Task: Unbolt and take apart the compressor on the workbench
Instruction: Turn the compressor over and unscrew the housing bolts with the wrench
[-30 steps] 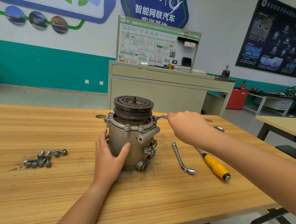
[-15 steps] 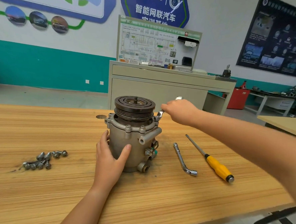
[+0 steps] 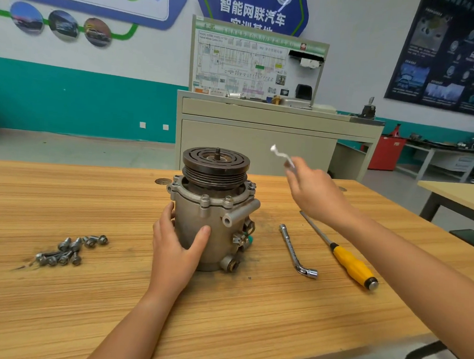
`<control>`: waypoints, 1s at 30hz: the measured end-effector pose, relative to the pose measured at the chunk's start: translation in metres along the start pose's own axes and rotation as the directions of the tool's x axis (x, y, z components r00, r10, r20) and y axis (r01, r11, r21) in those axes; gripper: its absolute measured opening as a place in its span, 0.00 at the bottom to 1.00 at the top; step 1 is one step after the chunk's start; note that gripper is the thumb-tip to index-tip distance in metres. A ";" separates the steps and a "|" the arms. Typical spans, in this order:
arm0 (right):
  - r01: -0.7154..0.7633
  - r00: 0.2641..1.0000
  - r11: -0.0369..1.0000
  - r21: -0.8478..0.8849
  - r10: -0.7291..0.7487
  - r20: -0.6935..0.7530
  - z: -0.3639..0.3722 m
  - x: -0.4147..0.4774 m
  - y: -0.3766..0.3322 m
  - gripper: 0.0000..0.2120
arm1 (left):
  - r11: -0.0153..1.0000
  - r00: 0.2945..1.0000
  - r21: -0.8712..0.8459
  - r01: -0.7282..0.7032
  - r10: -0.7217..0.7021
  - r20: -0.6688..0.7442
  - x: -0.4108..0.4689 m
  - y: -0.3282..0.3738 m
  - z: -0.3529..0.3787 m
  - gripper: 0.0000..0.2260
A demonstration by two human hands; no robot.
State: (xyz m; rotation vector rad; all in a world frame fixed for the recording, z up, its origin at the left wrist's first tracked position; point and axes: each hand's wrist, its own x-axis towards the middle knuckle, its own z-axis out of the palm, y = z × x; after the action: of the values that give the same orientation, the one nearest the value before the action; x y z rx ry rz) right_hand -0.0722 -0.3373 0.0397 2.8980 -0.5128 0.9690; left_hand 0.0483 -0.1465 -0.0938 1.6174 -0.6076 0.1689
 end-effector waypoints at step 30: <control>0.555 0.812 0.559 -0.616 -0.205 0.546 -0.028 0.041 -0.015 0.20 | 1.000 1.000 -0.017 0.007 -0.007 0.001 -0.002 0.003 -0.001 0.36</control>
State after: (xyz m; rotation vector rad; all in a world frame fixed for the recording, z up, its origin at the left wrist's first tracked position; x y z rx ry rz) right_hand -0.0527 -0.3310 0.0869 2.2237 -0.1703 -0.0077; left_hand 0.0453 -0.1451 -0.0917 1.6030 -0.6030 0.1571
